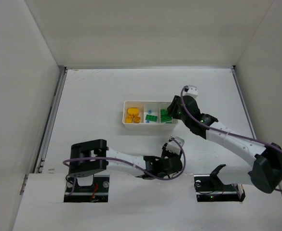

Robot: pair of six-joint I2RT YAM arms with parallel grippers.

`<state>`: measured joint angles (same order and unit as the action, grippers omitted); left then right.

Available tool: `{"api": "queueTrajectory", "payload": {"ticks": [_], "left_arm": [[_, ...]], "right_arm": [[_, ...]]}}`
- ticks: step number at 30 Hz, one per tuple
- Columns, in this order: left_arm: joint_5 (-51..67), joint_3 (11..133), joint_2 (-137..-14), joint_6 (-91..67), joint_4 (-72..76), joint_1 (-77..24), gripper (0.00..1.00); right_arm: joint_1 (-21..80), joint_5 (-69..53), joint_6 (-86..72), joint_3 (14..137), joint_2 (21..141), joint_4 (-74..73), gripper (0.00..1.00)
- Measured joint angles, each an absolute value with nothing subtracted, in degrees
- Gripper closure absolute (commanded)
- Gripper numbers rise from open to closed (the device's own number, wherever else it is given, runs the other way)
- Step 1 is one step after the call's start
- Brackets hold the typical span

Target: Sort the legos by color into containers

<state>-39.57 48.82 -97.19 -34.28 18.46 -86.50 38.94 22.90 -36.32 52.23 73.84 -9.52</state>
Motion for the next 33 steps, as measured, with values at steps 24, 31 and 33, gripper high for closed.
{"api": "queueTrajectory", "payload": {"ticks": [24,31,33], "left_arm": [[-42.15,67.00,-113.27,-44.29,-2.33,-86.15,0.66],[-40.84,67.18,-113.36,-44.99,-1.34,-85.38,0.70],[-40.66,67.18,-113.40,-45.19,-1.08,-85.25,0.71]], "right_arm": [[32.67,17.98,-37.12,36.58,61.19,-5.17,0.54],[32.67,17.21,-37.34,35.68,61.95,-2.87,0.54],[32.67,16.91,-37.36,35.29,61.95,-2.83,0.54]]}}
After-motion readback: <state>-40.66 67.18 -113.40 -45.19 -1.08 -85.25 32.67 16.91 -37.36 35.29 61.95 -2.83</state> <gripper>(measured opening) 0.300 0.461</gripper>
